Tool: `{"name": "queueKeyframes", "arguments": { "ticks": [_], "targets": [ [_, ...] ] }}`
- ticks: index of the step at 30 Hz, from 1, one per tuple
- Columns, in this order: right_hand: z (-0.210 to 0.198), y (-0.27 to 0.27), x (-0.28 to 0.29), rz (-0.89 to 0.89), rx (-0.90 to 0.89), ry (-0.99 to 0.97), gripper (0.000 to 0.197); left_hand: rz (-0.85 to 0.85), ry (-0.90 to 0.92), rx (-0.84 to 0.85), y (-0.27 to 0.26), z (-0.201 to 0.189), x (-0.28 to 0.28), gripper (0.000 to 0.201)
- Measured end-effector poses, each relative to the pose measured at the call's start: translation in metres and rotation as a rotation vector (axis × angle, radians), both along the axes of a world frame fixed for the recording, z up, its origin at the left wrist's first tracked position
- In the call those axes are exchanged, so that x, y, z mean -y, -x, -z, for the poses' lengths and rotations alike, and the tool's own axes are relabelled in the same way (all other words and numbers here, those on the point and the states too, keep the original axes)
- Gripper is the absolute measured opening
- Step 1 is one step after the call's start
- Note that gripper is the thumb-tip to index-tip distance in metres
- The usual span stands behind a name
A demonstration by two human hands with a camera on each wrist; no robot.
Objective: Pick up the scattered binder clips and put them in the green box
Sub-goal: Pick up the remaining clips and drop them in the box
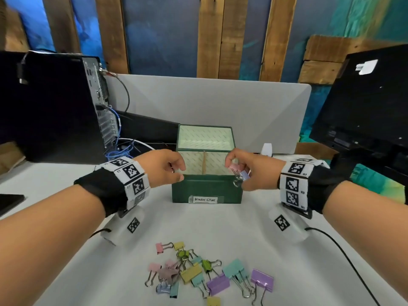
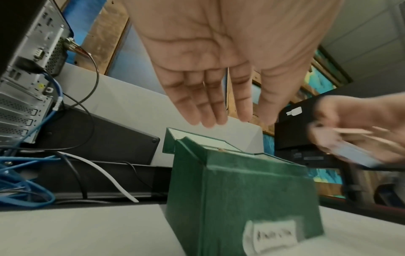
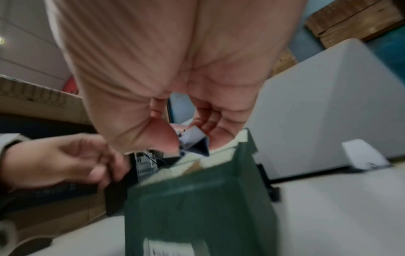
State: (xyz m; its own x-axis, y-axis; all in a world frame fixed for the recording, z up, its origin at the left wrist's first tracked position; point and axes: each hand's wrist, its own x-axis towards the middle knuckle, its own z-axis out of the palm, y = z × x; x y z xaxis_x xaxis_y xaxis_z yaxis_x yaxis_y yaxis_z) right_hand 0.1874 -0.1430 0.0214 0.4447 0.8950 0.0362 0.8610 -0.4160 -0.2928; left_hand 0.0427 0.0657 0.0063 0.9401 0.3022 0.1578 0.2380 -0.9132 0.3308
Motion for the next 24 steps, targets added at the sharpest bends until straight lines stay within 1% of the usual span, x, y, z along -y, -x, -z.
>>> {"name": "queueKeyframes", "arguments": {
  "ticks": [3,6,8,10,13,16,18,21,24],
  "targets": [
    [-0.017,0.001,-0.037,-0.031,0.020,-0.053,0.047,0.051,0.018,-0.181,0.023,0.007,0.010,0.021],
    [-0.022,0.006,-0.076,-0.054,0.059,-0.062,0.045,0.096,-0.009,-0.387,0.040,0.021,0.016,0.031],
    [-0.019,0.011,-0.097,-0.060,0.112,-0.038,0.047,0.108,0.016,-0.460,0.049,0.030,0.019,0.036],
    [-0.012,0.014,-0.114,-0.067,0.132,-0.005,0.050,0.116,0.041,-0.486,0.055,0.036,0.022,0.039],
    [-0.001,0.016,-0.127,-0.047,0.135,0.055,0.057,0.113,0.056,-0.483,0.059,0.043,0.023,0.041],
    [0.009,0.014,-0.131,-0.015,0.154,0.037,0.060,0.103,0.048,-0.490,0.061,0.045,0.023,0.043],
    [0.012,0.014,-0.128,-0.012,0.157,0.010,0.055,0.104,0.045,-0.503,0.062,0.045,0.024,0.045],
    [0.010,0.017,-0.112,-0.045,0.177,-0.036,0.041,0.107,0.050,-0.512,0.064,0.044,0.028,0.048],
    [0.010,0.029,-0.086,-0.112,0.120,-0.071,0.029,0.122,0.060,-0.520,0.067,0.043,0.032,0.051]
  ]
}}
